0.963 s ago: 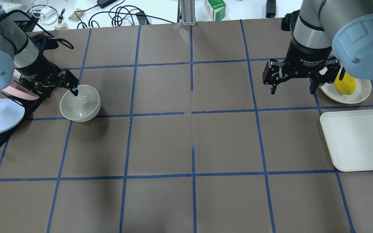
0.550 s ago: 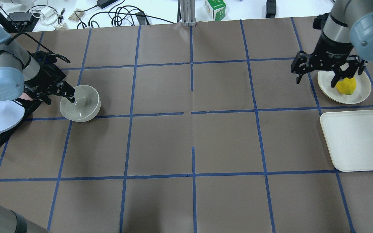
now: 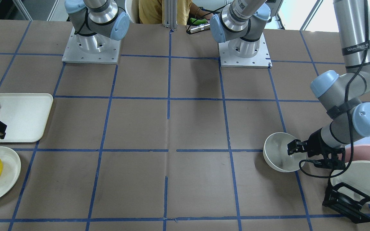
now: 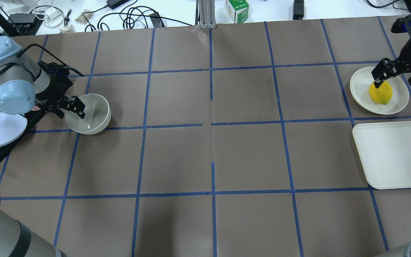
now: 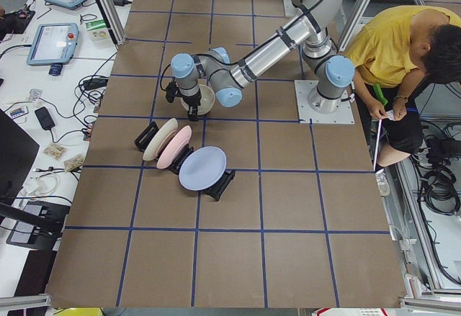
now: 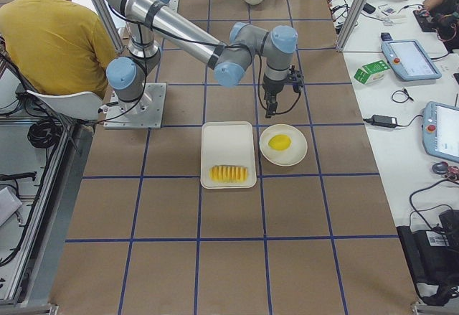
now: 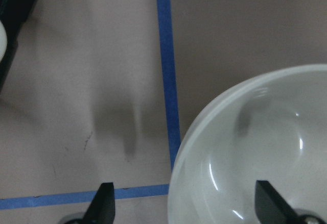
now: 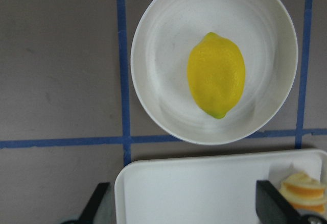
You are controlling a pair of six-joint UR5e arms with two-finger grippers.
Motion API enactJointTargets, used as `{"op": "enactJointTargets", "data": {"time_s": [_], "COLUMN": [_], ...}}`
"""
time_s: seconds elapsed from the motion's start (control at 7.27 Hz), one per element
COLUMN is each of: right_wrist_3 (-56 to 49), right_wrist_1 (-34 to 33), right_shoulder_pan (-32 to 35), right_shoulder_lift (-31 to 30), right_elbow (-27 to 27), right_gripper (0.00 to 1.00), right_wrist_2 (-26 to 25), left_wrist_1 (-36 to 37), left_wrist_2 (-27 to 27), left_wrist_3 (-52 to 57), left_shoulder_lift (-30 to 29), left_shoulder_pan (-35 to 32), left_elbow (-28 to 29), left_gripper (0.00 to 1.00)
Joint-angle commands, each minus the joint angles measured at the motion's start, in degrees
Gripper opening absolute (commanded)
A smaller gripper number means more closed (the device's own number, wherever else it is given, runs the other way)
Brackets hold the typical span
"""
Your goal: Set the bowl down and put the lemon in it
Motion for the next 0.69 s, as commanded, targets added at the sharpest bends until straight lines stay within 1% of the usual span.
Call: {"op": "enactJointTargets", "data": {"time_s": [0.0, 0.14, 0.41, 0.55], "right_wrist_3": [-5.6, -6.5, -6.5, -6.1], "right_wrist_1": [-8.5, -9.3, -9.3, -9.3], "right_shoulder_pan": [-1.5, -1.5, -1.6, -1.6], "right_shoulder_lift": [6.0, 7.1, 9.0, 10.5], "right_elbow": [0.0, 0.1, 0.1, -0.6], "right_gripper": [1.00, 1.00, 1.00, 1.00], "right_wrist_2": [0.0, 0.1, 0.5, 0.4], "left_wrist_1": [0.0, -0.2, -0.3, -1.0], "left_wrist_2": [0.0, 0.0, 0.5, 0.3], "left_wrist_3": [0.0, -0.1, -0.7, -0.8], "left_shoulder_lift": [-0.4, -0.4, 0.5, 1.3], "left_shoulder_pan": [0.0, 0.1, -0.2, -1.4], "left_elbow": [0.1, 0.1, 0.9, 0.5], "left_gripper": [0.07, 0.00, 0.00, 0.00]}}
